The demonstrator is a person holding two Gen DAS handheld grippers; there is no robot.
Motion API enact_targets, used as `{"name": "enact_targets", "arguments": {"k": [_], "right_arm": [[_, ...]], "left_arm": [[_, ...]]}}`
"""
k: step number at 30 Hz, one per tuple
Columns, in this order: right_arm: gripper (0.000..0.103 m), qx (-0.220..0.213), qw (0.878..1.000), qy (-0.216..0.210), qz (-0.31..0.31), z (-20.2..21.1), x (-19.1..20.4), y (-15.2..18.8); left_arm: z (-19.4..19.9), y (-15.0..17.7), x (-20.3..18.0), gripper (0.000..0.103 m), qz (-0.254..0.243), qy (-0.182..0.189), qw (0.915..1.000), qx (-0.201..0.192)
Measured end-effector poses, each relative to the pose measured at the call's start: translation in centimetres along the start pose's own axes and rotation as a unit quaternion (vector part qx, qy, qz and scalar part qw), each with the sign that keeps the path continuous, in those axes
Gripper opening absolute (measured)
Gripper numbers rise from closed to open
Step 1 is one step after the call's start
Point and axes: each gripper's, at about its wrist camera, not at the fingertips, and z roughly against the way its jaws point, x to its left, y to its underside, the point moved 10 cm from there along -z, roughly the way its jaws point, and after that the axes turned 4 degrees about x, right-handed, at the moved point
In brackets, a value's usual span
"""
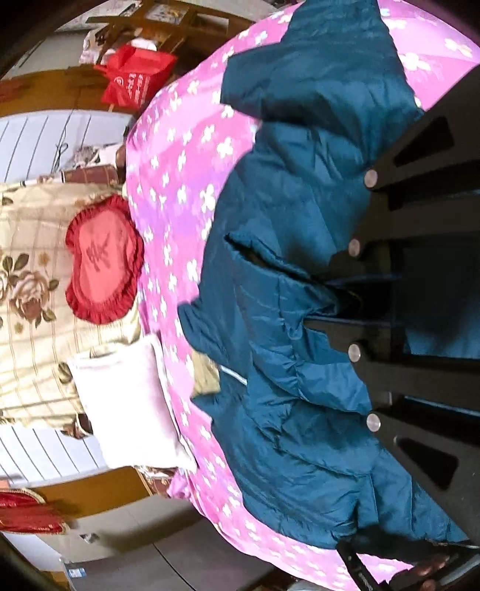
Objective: Fold large clothes
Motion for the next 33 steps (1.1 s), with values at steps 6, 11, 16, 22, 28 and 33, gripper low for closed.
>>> {"name": "enact_targets", "arguments": {"k": [6,11,16,22,28,33], "right_arm": [[0.013,0.008,1.000,0.013,-0.014,0.1,-3.1,-0.1],[0.012,0.016,0.999,0.019,-0.023,-1.4,-4.9,-0.4],[0.012,0.033,0.998,0.042,-0.023,-3.7,-5.9,0.2],[0.031,0.066,0.994,0.070,-0.049,-4.8,-7.8,1.6],[0.062,0.014,0.993,0.113,-0.009,0.7,-7.4,-0.7],[0.063,0.010,0.999,0.036,-0.007,1.0,-4.3,-2.6]], "left_arm": [[-0.6,-0.4,-1.0,0.036,-0.026,-0.012,0.9996,0.006],[-1.8,-0.8,-1.6,0.036,-0.034,-0.022,0.9992,0.004],[-2.8,-0.4,-1.7,0.036,-0.052,-0.041,0.9978,-0.002],[-3.0,-0.1,-2.0,0.036,-0.069,-0.057,0.9960,-0.006],[-1.6,-1.1,-2.4,0.036,-0.057,-0.040,0.9973,-0.024],[-2.0,-1.9,-3.2,0.036,-0.064,-0.035,0.9972,-0.020]]}}
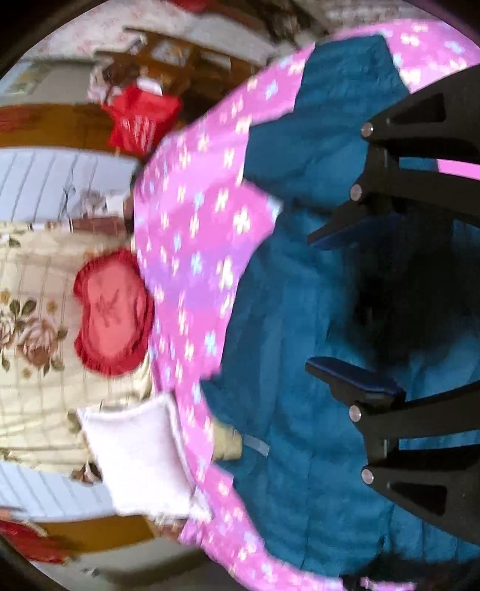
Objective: Fold large clothes
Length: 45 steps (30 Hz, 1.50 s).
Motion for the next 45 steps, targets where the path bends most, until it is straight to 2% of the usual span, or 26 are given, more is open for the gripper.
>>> {"name": "enact_targets", "arguments": {"k": [2,3,5,9,13,17,21,22,23,29,33,35,39,45], "right_arm": [[0.063,0.030,0.999,-0.031,0.017,-2.2,2.2,0.5],[0.063,0.041,0.998,-0.030,0.026,-3.2,2.9,0.9],[0.063,0.062,0.997,-0.007,0.038,-4.7,3.4,2.2],[0.063,0.070,0.997,0.023,0.038,-5.1,2.7,5.3],[0.063,0.074,0.996,0.025,0.043,-5.8,1.4,7.8],[0.063,0.079,0.996,0.013,0.029,-4.7,1.3,7.4],[0.064,0.041,0.999,0.005,0.032,-2.7,2.1,5.2],[0.067,0.033,0.999,0.008,0.040,-2.5,2.5,4.5],[0.070,0.030,0.998,0.012,0.045,-2.6,2.9,3.9],[0.071,0.038,0.999,0.012,0.030,-6.0,3.9,1.9],[0.071,0.060,0.997,0.025,0.031,-9.4,3.2,3.0],[0.073,0.050,0.998,0.027,0.039,-9.8,3.4,3.3],[0.073,0.062,0.996,0.032,0.047,-8.5,3.5,3.7],[0.073,0.053,0.996,0.032,0.066,-5.4,3.1,5.0]], "left_arm": [[-0.6,0.0,-0.2,0.036,-0.005,-0.006,1.0000,0.002],[-0.9,0.0,-0.2,0.036,-0.009,-0.009,0.9999,0.005],[-1.4,0.4,-0.3,0.036,-0.015,-0.013,0.9997,0.010],[-1.9,0.9,-0.3,0.036,-0.025,-0.020,0.9994,0.014],[-1.9,1.1,-0.4,0.036,-0.030,-0.025,0.9992,0.012],[-2.0,1.1,-0.4,0.036,-0.034,-0.028,0.9990,0.010],[-2.1,1.1,-0.3,0.036,-0.036,-0.031,0.9988,0.009],[-2.1,1.1,-0.3,0.036,-0.036,-0.031,0.9988,0.009],[-2.1,1.1,-0.3,0.036,-0.036,-0.031,0.9988,0.009],[-2.5,1.3,-0.3,0.038,-0.038,-0.033,0.9987,0.010],[-2.8,1.4,-0.2,0.040,-0.039,-0.030,0.9987,0.012],[-2.9,1.4,-0.1,0.040,-0.037,-0.027,0.9989,0.013],[-2.9,1.4,-0.1,0.041,-0.037,-0.028,0.9989,0.013],[-3.0,1.4,0.0,0.041,-0.038,-0.030,0.9988,0.011]]}}
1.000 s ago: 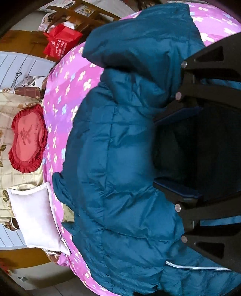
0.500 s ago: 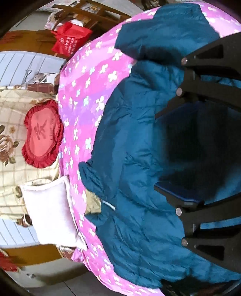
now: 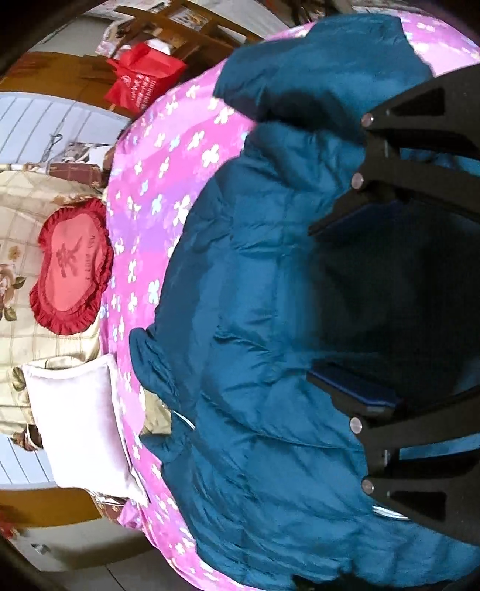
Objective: Fold large clothes
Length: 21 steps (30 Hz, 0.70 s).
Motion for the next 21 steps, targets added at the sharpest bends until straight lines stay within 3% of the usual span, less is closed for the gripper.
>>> {"name": "enact_targets", "arguments": {"k": [9,16,21], "right_arm": [[0.076,0.022,1.000,-0.008,-0.012,-1.8,-0.6,2.2],[0.076,0.004,1.000,-0.014,-0.022,1.3,-0.7,2.7],[0.076,-0.009,1.000,-0.012,-0.008,3.8,-0.1,3.3]], "left_arm": [[0.0,0.1,-0.2,0.043,-0.006,-0.005,1.0000,-0.002],[1.5,-0.2,-0.6,0.043,-0.013,-0.014,0.9996,-0.019],[4.5,-0.3,-2.5,0.043,-0.034,0.001,0.9980,-0.053]]}}
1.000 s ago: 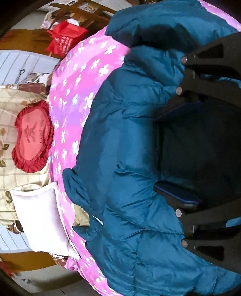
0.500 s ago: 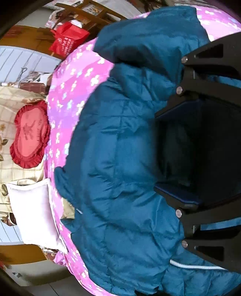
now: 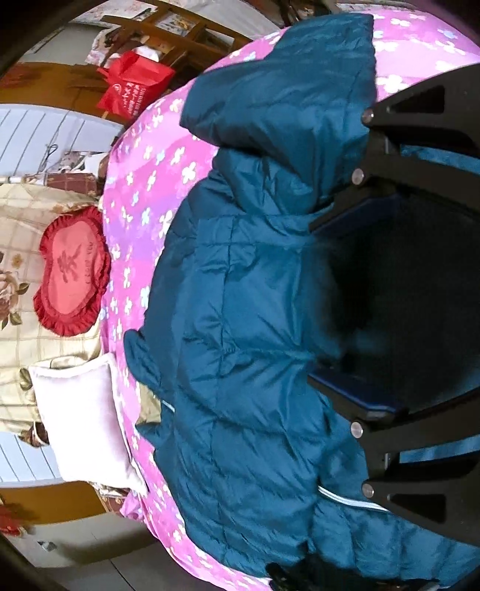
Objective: Fold large clothes
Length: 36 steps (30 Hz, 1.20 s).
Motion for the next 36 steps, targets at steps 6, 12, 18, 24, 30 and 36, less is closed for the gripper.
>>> {"name": "enact_targets", "arguments": {"k": [6,12,18,24,30,36], "right_arm": [[0.081,-0.019,1.000,-0.008,-0.003,2.9,0.8,0.8],[0.083,-0.017,1.000,-0.013,-0.004,4.7,1.3,2.4],[0.083,-0.019,1.000,-0.016,0.000,6.5,1.8,4.4],[0.083,-0.015,1.000,-0.023,0.002,7.7,2.2,6.2],[0.083,-0.015,1.000,-0.023,0.006,8.7,2.3,7.9],[0.083,-0.011,1.000,-0.018,0.005,9.0,1.8,8.8]], "left_arm": [[3.1,0.7,-3.2,0.043,-0.038,0.014,0.9991,-0.012],[5.5,1.9,-5.5,0.043,-0.047,0.025,0.9985,-0.012],[7.2,3.5,-6.7,0.043,-0.033,0.032,0.9989,0.000],[7.8,6.3,-7.6,0.043,-0.025,0.040,0.9986,0.021],[8.6,7.7,-8.9,0.043,-0.034,0.043,0.9982,0.024],[9.2,7.8,-9.9,0.043,-0.044,0.045,0.9979,0.016]]}}
